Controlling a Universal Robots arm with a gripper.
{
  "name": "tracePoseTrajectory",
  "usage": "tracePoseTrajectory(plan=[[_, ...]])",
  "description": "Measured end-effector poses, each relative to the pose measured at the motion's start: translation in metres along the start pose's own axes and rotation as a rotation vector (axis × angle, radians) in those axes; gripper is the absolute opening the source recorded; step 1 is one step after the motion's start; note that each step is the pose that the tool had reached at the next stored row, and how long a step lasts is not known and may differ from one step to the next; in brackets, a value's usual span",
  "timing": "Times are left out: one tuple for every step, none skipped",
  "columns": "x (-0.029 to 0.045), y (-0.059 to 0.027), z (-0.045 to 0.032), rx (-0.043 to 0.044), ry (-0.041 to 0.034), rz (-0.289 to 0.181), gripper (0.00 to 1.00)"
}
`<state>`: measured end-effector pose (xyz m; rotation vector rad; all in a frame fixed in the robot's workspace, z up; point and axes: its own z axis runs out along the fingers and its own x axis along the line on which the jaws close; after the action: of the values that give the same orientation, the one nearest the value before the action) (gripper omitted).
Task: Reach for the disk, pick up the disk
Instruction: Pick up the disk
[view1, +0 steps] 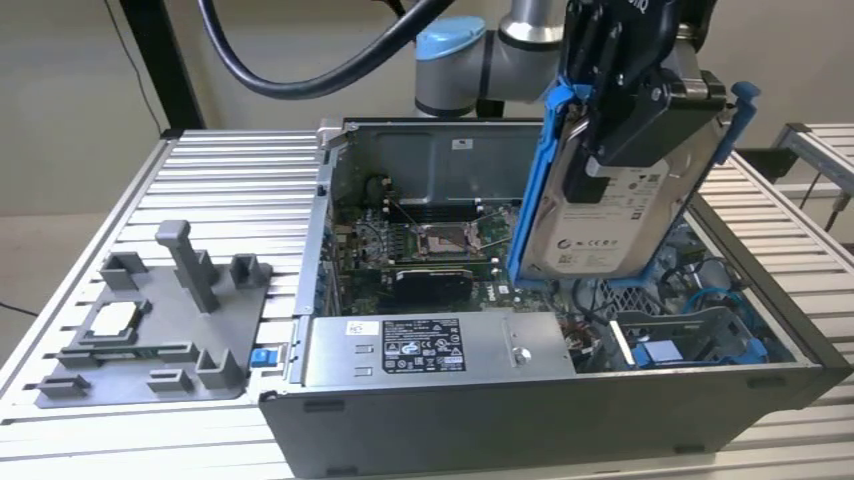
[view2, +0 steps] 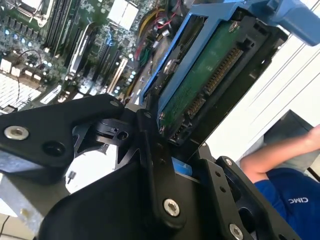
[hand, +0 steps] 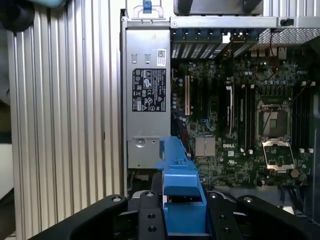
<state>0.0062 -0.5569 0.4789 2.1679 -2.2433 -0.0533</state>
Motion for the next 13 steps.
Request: tracePoseTrajectory(plan=[[0.0010,-0.0026,0.0000,-0.0003,0.0000,0.000,0.00],[0.0020,-0.0053,-0.0001,-0.0006,0.0001,0.000,0.00],[0.0030,-0.0079,-0.0001,-0.0010,0.0001,0.000,0.00],[0.0040,-0.0106,-0.0002,-0.0013,0.0001,0.000,0.00],[0.0051,-0.0132,-0.0002,-0.0016,0.0000,0.000,0.00],[0.0061,-0.0158,-0.0002,-0.0019,0.0001,0.000,0.00],[0.0071,-0.0185,-0.0003,-0.0022,0.0001,0.000,0.00],[0.0082,-0.0212,-0.0003,-0.0026,0.0001,0.000,0.00],[0.0092,-0.0239,-0.0003,-0.0029,0.0001,0.000,0.00],[0.0102,-0.0265,-0.0004,-0.0032,0.0002,0.000,0.00],[0.0112,-0.0291,-0.0004,-0.0035,0.0002,0.000,0.00],[0.0122,-0.0316,-0.0004,-0.0038,0.0002,0.000,0.00],[0.0132,-0.0341,-0.0005,-0.0041,0.0002,0.000,0.00]])
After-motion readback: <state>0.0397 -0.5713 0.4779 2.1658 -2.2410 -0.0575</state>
